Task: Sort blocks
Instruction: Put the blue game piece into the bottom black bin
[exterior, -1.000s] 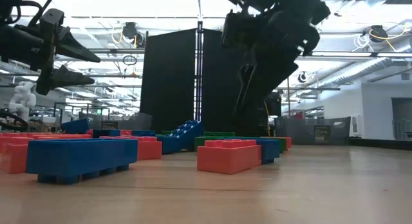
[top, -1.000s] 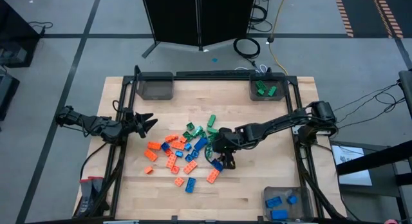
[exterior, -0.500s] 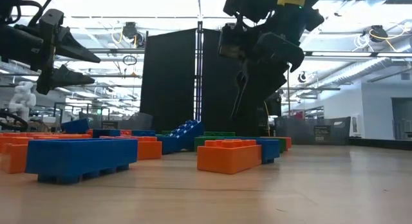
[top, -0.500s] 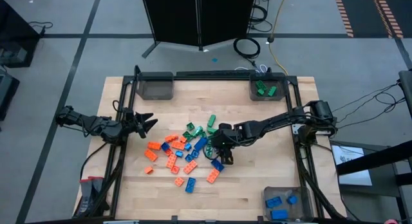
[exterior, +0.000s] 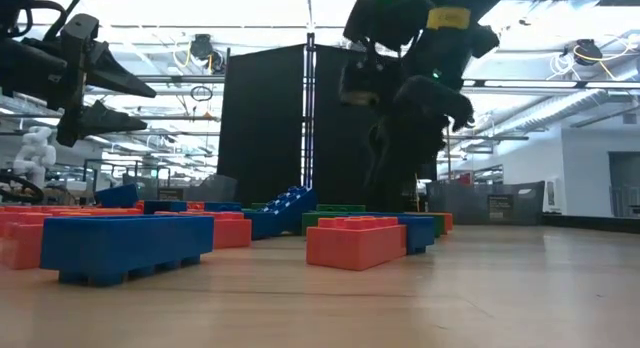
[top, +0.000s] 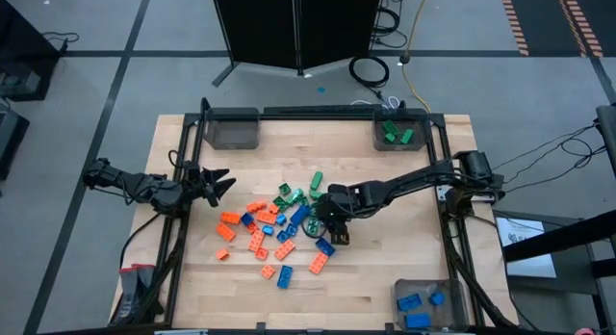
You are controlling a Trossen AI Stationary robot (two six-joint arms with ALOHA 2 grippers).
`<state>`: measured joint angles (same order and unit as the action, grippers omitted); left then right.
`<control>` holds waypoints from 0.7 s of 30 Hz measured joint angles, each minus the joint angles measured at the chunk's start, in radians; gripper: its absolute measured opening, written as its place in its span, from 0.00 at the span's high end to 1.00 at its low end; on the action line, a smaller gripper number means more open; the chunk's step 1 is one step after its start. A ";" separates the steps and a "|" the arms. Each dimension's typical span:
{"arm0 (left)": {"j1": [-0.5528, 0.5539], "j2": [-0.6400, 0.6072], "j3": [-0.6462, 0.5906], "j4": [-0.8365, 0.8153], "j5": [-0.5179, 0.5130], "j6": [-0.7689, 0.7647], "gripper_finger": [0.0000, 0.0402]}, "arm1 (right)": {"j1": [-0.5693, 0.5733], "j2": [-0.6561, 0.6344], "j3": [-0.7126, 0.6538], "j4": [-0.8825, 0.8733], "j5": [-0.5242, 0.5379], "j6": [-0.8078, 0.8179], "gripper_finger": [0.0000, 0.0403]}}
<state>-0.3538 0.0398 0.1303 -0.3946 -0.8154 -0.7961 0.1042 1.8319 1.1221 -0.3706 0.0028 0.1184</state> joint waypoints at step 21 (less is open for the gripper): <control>0.000 0.019 -0.002 0.002 0.000 -0.008 0.24 | -0.007 0.077 0.083 -0.118 0.056 0.078 0.71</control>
<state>-0.3538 0.0593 0.1284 -0.3926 -0.8154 -0.8040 0.0971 1.9087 1.2051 -0.4888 0.0591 0.1962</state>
